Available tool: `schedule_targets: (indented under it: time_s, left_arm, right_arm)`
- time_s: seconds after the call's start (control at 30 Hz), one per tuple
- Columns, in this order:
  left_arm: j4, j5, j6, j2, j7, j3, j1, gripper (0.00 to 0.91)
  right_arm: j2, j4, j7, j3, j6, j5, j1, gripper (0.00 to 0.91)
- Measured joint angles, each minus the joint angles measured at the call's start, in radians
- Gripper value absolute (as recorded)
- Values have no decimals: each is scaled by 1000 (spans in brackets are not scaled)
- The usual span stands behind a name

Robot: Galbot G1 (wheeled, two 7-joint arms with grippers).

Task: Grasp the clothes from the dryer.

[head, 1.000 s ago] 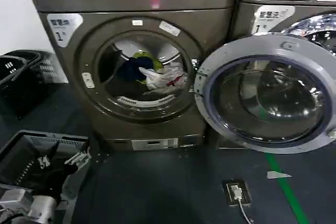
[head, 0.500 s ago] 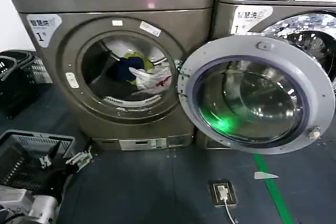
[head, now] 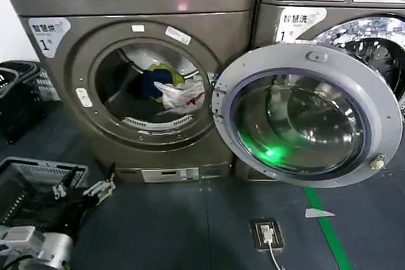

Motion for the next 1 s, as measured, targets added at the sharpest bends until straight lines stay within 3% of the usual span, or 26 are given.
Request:
schedule_targets:
  time_s: [1.0]
  left_arm:
    - [12,5,-9,2,5,5,0,907]
  right_arm:
    - [7,32,0,-37,9,21,22,907]
